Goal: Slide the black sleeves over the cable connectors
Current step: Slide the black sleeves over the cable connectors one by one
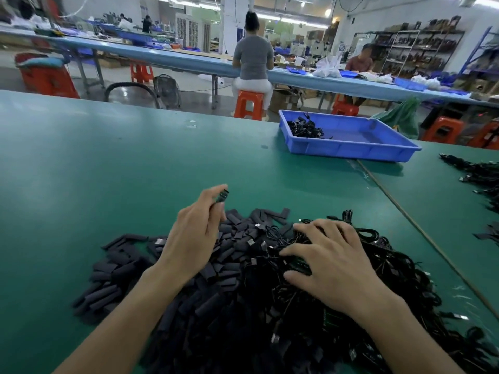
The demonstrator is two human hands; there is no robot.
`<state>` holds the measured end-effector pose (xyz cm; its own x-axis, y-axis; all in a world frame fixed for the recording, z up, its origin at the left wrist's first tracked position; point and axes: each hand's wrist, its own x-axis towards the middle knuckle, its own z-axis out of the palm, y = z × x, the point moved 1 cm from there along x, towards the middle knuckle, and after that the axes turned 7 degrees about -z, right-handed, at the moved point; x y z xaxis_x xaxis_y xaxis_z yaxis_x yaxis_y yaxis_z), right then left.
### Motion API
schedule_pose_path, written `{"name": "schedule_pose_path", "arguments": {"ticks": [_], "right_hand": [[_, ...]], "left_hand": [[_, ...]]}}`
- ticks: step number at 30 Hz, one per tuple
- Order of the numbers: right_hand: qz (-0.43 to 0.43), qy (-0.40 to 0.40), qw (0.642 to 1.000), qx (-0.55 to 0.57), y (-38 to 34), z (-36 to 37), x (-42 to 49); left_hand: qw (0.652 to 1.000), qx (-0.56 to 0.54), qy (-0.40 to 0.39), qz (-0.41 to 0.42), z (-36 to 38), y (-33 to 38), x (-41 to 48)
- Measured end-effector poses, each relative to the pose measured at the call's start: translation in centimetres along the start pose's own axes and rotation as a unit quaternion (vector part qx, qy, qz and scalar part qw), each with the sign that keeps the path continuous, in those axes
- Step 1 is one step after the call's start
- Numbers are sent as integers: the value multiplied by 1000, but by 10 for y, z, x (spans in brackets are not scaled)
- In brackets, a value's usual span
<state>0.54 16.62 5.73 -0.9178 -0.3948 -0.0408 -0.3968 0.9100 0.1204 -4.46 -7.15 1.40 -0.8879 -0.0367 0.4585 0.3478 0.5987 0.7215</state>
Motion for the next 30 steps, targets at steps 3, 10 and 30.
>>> {"name": "schedule_pose_path", "arguments": {"ticks": [3, 10, 30], "right_hand": [[53, 11, 998, 31, 0, 4, -2], [122, 7, 993, -6, -27, 3, 12], [-6, -18, 992, 125, -85, 56, 74]], "left_hand": [[999, 29, -38, -5, -2, -11, -4], [994, 87, -62, -38, -6, -42, -21], [991, -7, -44, -129, 14, -56, -26]]}}
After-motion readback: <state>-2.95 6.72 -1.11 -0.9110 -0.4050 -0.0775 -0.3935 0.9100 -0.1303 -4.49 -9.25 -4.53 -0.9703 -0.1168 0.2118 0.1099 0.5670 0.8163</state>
